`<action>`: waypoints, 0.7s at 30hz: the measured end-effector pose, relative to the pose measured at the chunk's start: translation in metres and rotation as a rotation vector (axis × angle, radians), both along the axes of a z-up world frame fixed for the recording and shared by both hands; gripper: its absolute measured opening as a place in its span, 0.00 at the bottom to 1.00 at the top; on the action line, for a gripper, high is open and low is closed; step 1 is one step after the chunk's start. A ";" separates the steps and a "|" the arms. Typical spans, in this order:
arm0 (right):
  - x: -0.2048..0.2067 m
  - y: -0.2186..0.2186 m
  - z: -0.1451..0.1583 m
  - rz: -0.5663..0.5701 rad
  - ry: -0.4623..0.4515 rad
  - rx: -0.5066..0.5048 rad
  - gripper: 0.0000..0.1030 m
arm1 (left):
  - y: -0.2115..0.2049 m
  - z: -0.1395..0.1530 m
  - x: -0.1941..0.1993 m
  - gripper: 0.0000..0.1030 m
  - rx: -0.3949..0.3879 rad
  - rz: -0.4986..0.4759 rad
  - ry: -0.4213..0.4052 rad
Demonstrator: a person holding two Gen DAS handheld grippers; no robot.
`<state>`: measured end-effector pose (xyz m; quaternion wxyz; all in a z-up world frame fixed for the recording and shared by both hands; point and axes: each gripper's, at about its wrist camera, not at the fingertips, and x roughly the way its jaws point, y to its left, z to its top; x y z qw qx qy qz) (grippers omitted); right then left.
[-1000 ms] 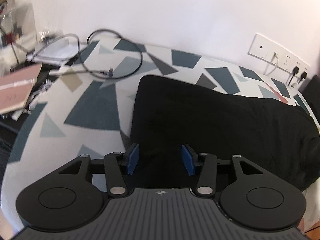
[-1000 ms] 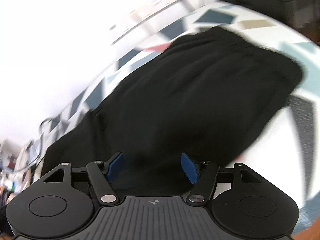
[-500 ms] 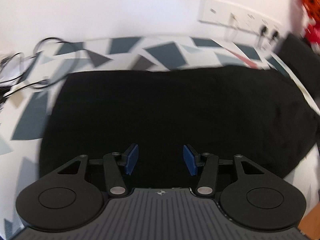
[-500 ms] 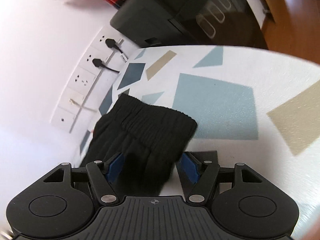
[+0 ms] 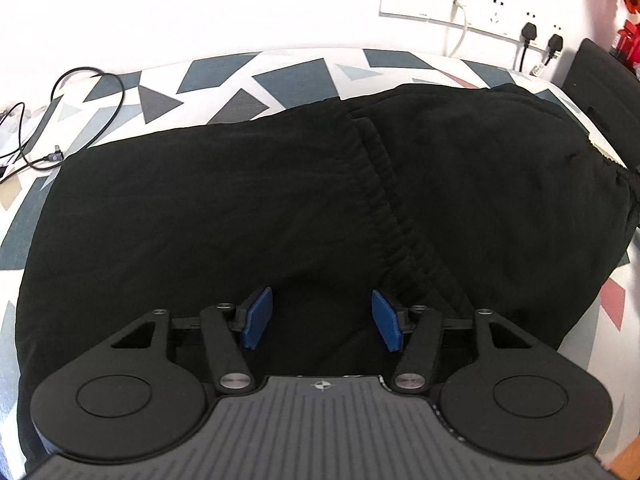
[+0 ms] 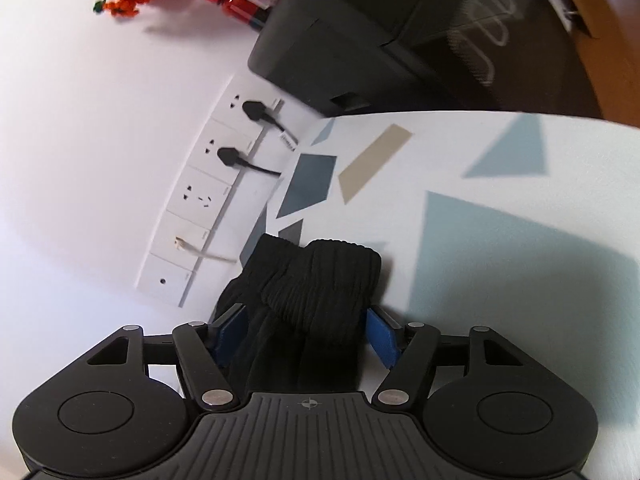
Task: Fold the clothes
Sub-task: 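Close the right tool on the ribbed trousers cuff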
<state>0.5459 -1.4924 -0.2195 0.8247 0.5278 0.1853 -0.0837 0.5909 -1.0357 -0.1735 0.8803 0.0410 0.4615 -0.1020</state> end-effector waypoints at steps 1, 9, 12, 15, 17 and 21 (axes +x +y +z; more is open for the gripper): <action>0.005 0.000 0.000 0.003 0.000 -0.002 0.63 | -0.001 0.000 0.000 0.57 0.005 0.002 -0.002; 0.055 0.034 0.015 0.093 0.161 -0.280 0.19 | -0.003 -0.001 0.000 0.62 0.026 0.021 -0.008; 0.047 0.046 0.032 0.109 0.123 -0.379 0.16 | 0.001 0.000 0.001 0.63 0.025 0.015 -0.003; 0.019 0.042 0.044 0.099 0.098 -0.366 0.15 | 0.003 0.001 0.002 0.63 0.017 0.011 0.011; -0.006 0.035 0.047 0.078 0.112 -0.335 0.15 | 0.000 0.002 0.001 0.63 0.016 -0.010 0.021; -0.053 0.024 0.036 0.021 0.160 -0.267 0.18 | -0.012 0.002 0.003 0.63 0.023 -0.060 0.025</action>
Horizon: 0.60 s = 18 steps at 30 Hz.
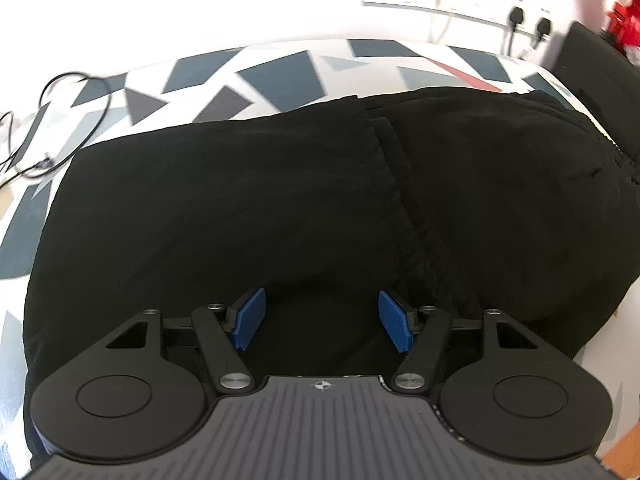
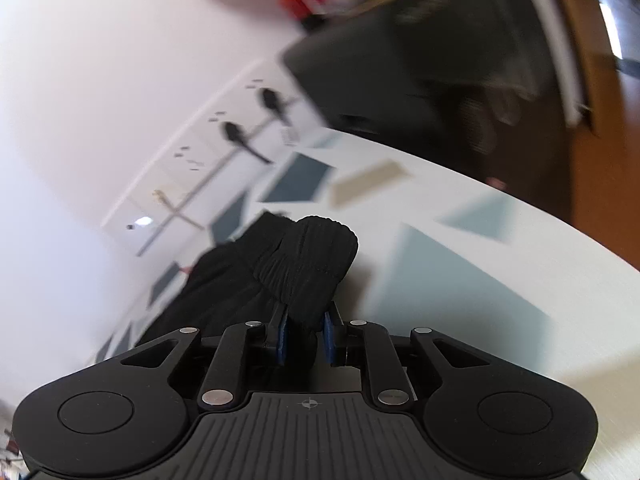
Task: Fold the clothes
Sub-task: 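Close the right tool on the ribbed trousers cuff, then lift the cuff up with the right tool and carry it over the trousers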
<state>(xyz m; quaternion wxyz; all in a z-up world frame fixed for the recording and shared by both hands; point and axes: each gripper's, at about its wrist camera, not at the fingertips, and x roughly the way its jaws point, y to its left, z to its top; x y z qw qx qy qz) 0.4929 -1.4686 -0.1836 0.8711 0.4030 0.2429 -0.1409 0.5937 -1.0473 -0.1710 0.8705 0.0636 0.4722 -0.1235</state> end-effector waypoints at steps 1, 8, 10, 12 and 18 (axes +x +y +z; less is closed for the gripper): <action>-0.005 -0.005 -0.004 -0.011 -0.006 0.033 0.21 | -0.003 -0.001 0.002 0.63 0.004 0.000 -0.002; 0.002 -0.028 -0.023 -0.095 -0.034 0.112 0.50 | -0.013 -0.003 0.010 0.64 0.018 -0.001 -0.009; 0.009 -0.031 -0.029 -0.102 -0.052 0.145 0.51 | -0.012 -0.004 0.009 0.64 0.013 0.004 -0.010; 0.016 -0.030 -0.030 -0.100 -0.065 0.160 0.56 | -0.012 -0.004 0.008 0.65 0.012 0.009 -0.012; 0.039 -0.013 -0.032 -0.025 -0.074 0.237 0.62 | -0.013 -0.005 0.006 0.66 0.021 0.018 -0.022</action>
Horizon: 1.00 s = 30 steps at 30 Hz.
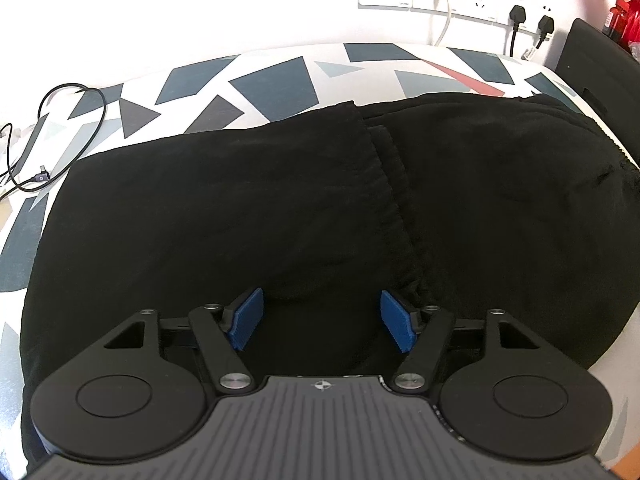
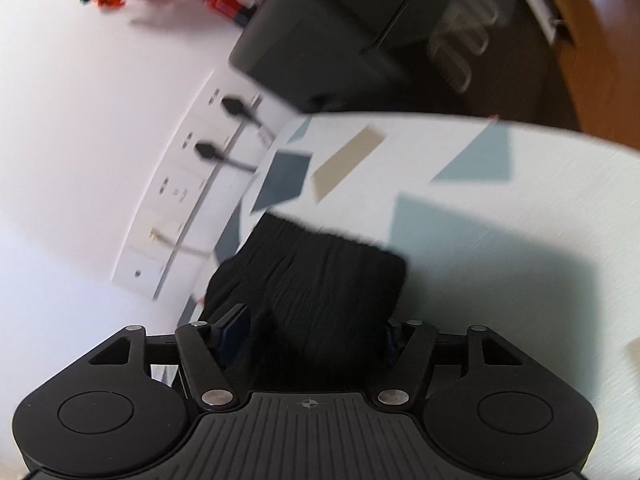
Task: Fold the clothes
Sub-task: 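Lift the cuff up with the right tool and carry it over the trousers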
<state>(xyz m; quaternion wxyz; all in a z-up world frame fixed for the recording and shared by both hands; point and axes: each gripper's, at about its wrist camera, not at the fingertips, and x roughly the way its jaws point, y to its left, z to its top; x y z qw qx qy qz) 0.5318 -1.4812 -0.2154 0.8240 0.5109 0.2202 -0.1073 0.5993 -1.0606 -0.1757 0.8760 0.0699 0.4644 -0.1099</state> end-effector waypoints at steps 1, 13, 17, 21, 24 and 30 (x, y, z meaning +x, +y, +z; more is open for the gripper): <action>0.004 0.004 0.001 0.012 0.000 -0.004 0.62 | 0.000 0.000 -0.001 0.66 -0.001 0.002 -0.003; 0.016 0.016 0.031 0.054 -0.039 -0.031 0.19 | -0.011 0.000 0.003 0.67 0.002 0.024 0.006; 0.012 0.021 0.058 0.042 -0.145 -0.030 0.19 | -0.022 -0.002 0.006 0.67 -0.004 0.016 -0.004; 0.023 0.025 0.063 0.080 -0.116 -0.088 0.19 | -0.029 -0.005 0.012 0.67 -0.016 0.008 -0.018; 0.023 0.023 0.059 0.076 -0.088 -0.065 0.19 | -0.020 -0.003 0.015 0.67 -0.063 0.015 -0.008; 0.032 0.038 0.084 0.110 -0.125 -0.113 0.19 | 0.033 0.024 0.010 0.67 -0.238 0.105 -0.030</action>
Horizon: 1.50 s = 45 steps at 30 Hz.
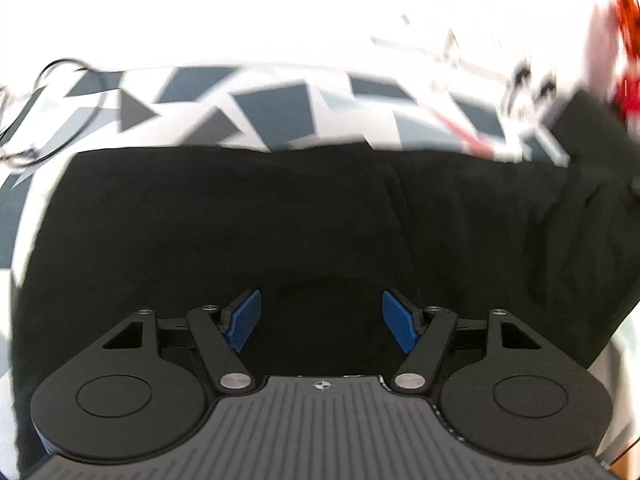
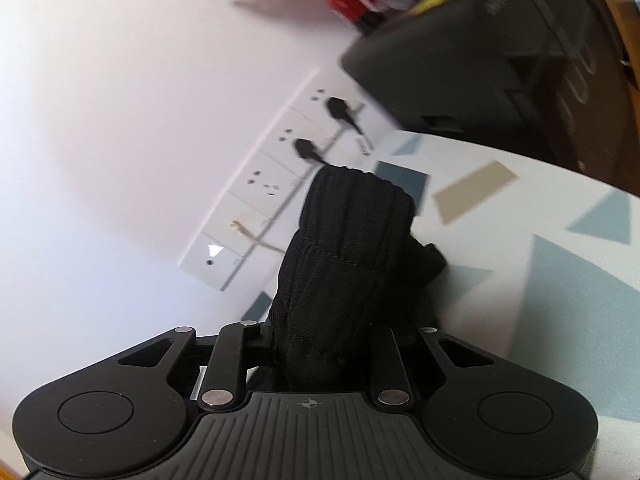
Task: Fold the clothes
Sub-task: 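Lift the cuff up with the right tool and carry it over the trousers, then open the right tool to release the cuff onto the trousers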
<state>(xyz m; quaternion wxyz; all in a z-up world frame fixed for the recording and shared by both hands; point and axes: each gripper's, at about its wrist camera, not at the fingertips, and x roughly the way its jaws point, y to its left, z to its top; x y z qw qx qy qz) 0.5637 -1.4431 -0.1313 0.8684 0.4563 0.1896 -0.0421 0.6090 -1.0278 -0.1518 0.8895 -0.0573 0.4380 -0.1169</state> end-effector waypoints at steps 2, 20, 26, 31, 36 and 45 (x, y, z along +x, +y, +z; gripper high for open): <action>0.006 0.008 0.012 0.017 -0.017 -0.029 0.19 | 0.030 0.016 -0.005 0.67 -0.071 0.054 -0.027; 0.080 0.327 0.057 0.878 -0.129 -0.503 0.18 | 0.273 -0.014 -0.048 0.67 -0.403 0.508 0.060; 0.060 0.417 -0.020 1.127 0.016 -0.793 0.19 | 0.282 -0.034 -0.044 0.67 -0.442 0.444 0.113; 0.049 0.411 0.010 0.962 0.013 -0.744 0.18 | 0.290 -0.035 -0.033 0.67 -0.457 0.377 0.132; 0.053 0.384 0.050 0.646 -0.048 -0.683 0.17 | 0.302 -0.035 -0.018 0.67 -0.491 0.360 0.136; 0.044 0.440 -0.002 0.997 0.097 -0.848 0.28 | 0.306 -0.036 -0.008 0.67 -0.495 0.320 0.160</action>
